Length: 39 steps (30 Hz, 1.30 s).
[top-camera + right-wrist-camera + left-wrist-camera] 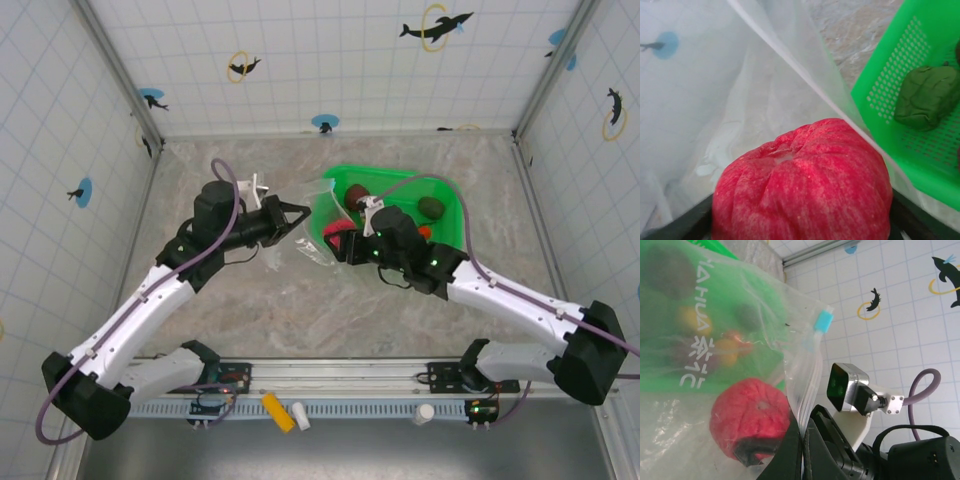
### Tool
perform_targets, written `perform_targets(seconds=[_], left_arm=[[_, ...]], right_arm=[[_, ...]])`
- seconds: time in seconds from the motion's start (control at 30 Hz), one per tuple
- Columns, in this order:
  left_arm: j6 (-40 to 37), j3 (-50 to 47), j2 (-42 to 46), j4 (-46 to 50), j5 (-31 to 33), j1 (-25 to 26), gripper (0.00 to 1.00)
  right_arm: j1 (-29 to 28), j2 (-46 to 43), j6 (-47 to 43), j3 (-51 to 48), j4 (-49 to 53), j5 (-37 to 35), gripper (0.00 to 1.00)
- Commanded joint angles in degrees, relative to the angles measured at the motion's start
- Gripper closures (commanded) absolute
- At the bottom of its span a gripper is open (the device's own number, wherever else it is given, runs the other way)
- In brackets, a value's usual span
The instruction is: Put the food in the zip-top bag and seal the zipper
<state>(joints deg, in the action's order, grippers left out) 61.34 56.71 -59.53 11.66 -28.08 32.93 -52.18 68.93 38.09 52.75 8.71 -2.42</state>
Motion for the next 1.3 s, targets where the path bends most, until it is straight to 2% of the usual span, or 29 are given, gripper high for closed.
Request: perform_targets(seconds=[0.0, 0.13, 0.33, 0.57, 0.77, 0.9, 1.0, 1.07, 1.27], left_arm=[[-1.8, 2.0, 0.3, 2.3, -0.9, -0.2, 1.00], [-1.4, 1.4, 0.4, 1.8, -0.4, -0.2, 1.00], [-1.6, 1.5, 1.0, 3.1, 0.8, -0.2, 1.00], [-3.9, 1.5, 0.5, 6.8, 3.4, -0.5, 1.00], [-5.1, 0.6, -0.5, 8.0, 4.8, -1.5, 1.00], [-5.9, 1.6, -1.6, 8.9, 4.6, -1.8, 1.00], [-6.2, 2.1, -2.1, 8.8, 4.6, -1.9, 1.00], [-6.1, 2.4, -2.1, 8.9, 4.5, -1.9, 1.00], [-6.4, 3.3, -2.0, 9.3, 4.5, -1.9, 1.00]], right_arm=[[-1.2, 0.1, -2.6, 4.6, 3.2, -2.8, 0.15], [-1.5, -0.4, -3.3, 7.0, 3.2, -1.6, 0.08], [-1.4, -0.7, -4.2, 8.9, 3.5, -0.3, 0.09], [-0.1, -3.9, -6.7, 7.4, -0.7, 7.9, 0.13], [5.3, -9.4, -5.7, 2.7, -7.6, 16.0, 0.13], [10.9, -10.5, -4.6, 1.9, -7.9, 19.3, 0.13], [17.2, -9.3, -2.7, 0.8, -5.5, 18.9, 0.14], [19.9, -7.4, -3.4, 0.5, -2.2, 16.2, 0.15], [21.5, 1.5, -8.9, 2.2, 5.4, 4.0, 0.15]])
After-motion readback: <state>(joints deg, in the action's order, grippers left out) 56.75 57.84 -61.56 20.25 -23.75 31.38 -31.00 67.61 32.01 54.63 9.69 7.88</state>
